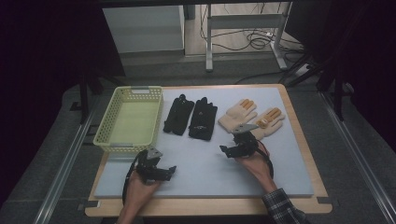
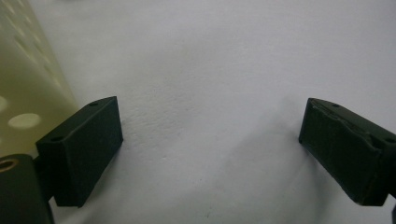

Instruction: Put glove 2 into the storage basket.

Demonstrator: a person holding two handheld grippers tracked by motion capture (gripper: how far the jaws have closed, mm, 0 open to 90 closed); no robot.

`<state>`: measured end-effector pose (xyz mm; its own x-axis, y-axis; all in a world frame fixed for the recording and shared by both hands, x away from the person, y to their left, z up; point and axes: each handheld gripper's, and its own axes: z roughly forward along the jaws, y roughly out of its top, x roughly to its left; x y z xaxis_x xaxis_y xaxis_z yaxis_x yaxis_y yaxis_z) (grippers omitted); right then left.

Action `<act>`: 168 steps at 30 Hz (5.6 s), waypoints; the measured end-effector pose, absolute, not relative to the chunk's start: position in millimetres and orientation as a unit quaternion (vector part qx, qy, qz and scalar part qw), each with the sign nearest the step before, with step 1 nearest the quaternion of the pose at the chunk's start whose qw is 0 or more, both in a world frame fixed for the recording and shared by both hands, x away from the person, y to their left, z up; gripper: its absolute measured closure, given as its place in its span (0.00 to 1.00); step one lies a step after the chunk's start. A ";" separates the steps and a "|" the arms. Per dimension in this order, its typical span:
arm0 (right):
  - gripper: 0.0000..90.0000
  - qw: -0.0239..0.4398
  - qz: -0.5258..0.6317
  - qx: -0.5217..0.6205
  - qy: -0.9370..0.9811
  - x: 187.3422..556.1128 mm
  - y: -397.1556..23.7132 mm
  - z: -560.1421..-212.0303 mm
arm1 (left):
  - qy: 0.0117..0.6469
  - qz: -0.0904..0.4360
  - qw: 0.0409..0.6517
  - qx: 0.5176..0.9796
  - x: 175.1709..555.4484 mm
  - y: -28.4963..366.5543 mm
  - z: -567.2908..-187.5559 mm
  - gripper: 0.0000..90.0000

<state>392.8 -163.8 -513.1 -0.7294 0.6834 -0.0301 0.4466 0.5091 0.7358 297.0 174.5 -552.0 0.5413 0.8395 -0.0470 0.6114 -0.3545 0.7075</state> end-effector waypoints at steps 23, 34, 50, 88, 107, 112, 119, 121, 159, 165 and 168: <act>0.43 0.131 0.374 0.297 0.869 469.0 -68.3 -499.6 | 0.449 0.164 0.347 0.807 297.2 174.8 -552.1 0.07; 0.53 0.122 0.376 0.286 0.873 508.4 -17.7 -507.7 | 0.449 0.163 0.348 0.807 297.3 174.9 -552.1 0.07; 0.97 0.157 0.310 0.296 0.890 531.2 14.8 -523.7 | 0.450 0.162 0.347 0.807 297.3 174.9 -552.1 0.07; 0.97 0.071 0.410 0.214 0.884 342.5 -148.9 -459.8 | 0.452 0.163 0.349 0.805 297.2 174.4 -552.3 0.07; 0.76 0.148 0.356 0.329 0.862 351.1 -210.8 -525.8 | 0.451 0.163 0.348 0.806 297.2 174.7 -552.2 0.07; 0.84 0.147 0.367 0.332 0.856 363.9 -200.1 -528.3 | 0.451 0.163 0.348 0.806 297.2 174.8 -552.2 0.07; 0.62 0.154 0.330 0.308 0.879 376.5 -191.5 -523.3 | 0.451 0.163 0.348 0.806 297.2 174.7 -552.2 0.07; 0.61 0.145 0.324 0.308 0.883 379.4 -192.7 -521.4 | 0.451 0.163 0.348 0.806 297.2 174.7 -552.2 0.07; 0.71 0.118 0.338 0.340 0.870 524.2 -75.1 -524.1 | 0.449 0.162 0.345 0.808 297.3 175.2 -551.9 0.07; 0.86 0.094 0.349 0.344 0.866 521.2 -74.1 -520.8 | 0.449 0.162 0.346 0.808 297.4 175.2 -552.0 0.07; 0.86 0.100 0.364 0.343 0.860 515.2 -73.1 -509.4 | 0.449 0.161 0.346 0.808 297.3 175.2 -551.9 0.07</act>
<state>515.2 -73.1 -509.4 -0.7453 0.6622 0.0774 0.5171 0.5008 0.6941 297.3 175.2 -551.9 0.5450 0.8369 -0.0507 0.6149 -0.3579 0.7027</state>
